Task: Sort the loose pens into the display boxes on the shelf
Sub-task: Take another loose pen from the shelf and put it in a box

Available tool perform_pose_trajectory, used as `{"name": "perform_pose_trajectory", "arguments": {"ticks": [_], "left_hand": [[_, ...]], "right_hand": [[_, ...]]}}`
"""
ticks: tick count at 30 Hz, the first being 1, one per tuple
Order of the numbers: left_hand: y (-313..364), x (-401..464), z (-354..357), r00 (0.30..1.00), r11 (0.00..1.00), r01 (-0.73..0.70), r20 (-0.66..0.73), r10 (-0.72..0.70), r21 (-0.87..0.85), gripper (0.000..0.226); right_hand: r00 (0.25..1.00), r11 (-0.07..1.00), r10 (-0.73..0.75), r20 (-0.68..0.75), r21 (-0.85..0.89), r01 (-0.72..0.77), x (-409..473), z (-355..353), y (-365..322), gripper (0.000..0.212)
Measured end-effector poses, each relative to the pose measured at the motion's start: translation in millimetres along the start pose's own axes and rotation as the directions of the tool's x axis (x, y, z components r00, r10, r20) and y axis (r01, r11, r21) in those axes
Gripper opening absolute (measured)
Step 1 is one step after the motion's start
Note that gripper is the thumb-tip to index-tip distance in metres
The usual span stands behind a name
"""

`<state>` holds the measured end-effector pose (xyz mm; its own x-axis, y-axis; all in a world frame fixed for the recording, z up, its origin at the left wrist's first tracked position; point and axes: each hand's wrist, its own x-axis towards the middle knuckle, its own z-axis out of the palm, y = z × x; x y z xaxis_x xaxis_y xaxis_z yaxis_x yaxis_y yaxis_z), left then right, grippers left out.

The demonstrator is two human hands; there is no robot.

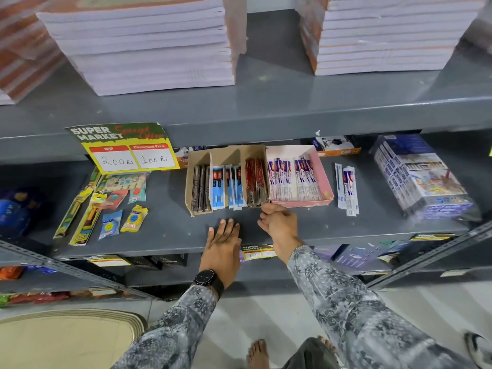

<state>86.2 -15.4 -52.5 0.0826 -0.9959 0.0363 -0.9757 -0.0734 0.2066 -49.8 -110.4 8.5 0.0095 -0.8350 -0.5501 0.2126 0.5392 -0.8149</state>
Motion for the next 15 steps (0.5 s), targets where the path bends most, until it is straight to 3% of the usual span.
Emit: {"name": "perform_pose_trajectory", "arguments": {"ticks": [3, 5, 8, 10, 11, 15], "left_hand": [[-4, 2, 6, 0.999, 0.999, -0.010, 0.053, 0.007, 0.048, 0.059], [-7, 3, 10, 0.999, 0.998, -0.004, 0.046, 0.001, 0.055, 0.057], [-4, 2, 10, 0.999, 0.998, 0.034, -0.012, -0.035, -0.053, 0.066], [-1, 1, 9, 0.999, 0.999, 0.030, -0.022, -0.031, -0.041, 0.068], [-1, 1, 8, 0.999, 0.999, 0.033, -0.018, -0.033, -0.034, 0.069], [-2, 0, 6, 0.998, 0.997, 0.059, 0.032, -0.058, -0.048, 0.070]], "right_hand": [[0.998, 0.998, -0.056, -0.038, -0.007, 0.056, -6, -14, -8, 0.038], [0.977, 0.986, -0.167, -0.135, -0.044, 0.162, -8, -36, -14, 0.038], [0.793, 0.882, -0.456, -0.404, -0.327, 0.340, 1, -82, -42, 0.028], [0.677, 0.811, -0.539, -0.500, -0.526, 0.257, 22, -119, -62, 0.020], [0.672, 0.783, -0.540, -0.507, -0.596, 0.180, 34, -134, -70, 0.026], [0.810, 0.600, -0.418, -0.412, -0.795, -0.095, 64, -163, -80, 0.044]]}}
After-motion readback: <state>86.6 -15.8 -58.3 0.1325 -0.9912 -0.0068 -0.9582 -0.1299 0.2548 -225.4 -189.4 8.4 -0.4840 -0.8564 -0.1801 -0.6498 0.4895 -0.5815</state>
